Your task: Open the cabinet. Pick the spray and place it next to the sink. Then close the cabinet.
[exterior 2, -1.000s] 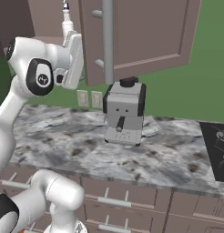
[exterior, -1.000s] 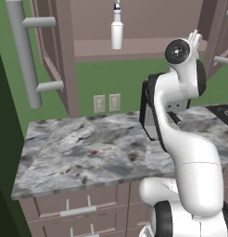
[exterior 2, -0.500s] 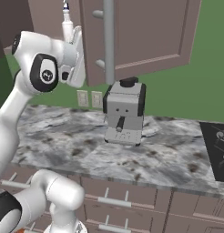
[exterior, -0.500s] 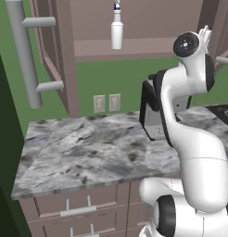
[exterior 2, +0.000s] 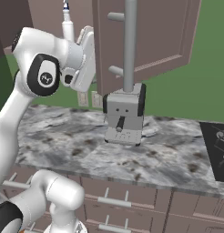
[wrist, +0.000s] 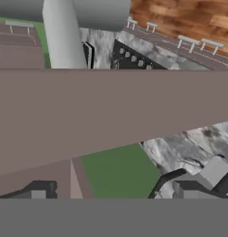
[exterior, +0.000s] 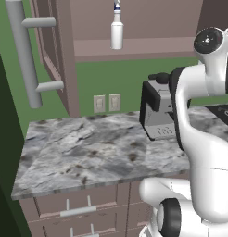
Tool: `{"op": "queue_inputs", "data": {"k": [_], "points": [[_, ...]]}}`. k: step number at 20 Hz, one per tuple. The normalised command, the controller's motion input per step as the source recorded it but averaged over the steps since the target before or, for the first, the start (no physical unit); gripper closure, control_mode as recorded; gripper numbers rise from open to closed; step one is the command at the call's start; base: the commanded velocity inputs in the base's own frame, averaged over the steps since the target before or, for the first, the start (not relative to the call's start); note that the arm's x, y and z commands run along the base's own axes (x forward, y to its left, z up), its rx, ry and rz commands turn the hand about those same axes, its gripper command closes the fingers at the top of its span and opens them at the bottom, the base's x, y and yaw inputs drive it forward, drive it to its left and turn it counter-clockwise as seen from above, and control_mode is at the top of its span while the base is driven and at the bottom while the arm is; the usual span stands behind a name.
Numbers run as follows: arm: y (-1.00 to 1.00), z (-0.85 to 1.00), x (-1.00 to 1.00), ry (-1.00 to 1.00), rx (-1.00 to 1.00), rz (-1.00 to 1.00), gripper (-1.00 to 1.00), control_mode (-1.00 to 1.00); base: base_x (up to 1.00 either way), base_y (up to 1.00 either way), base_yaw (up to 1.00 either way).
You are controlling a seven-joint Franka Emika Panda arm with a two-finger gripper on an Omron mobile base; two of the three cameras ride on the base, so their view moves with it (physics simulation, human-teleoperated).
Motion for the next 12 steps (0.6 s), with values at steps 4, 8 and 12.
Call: {"op": "queue_inputs", "data": {"k": [4,8,12], "points": [[-0.65,0.09,-0.53,0.00,0.06,-0.08,-1.00,-1.00,0.00,0.00,0.00],[-0.72,0.07,-0.53,-0.03,0.01,-0.01,-1.00,-1.00,0.00,0.00,0.00],[-0.66,0.04,-0.43,0.00,0.00,-0.03,-1.00,-1.00,0.00,0.00,0.00]]}}
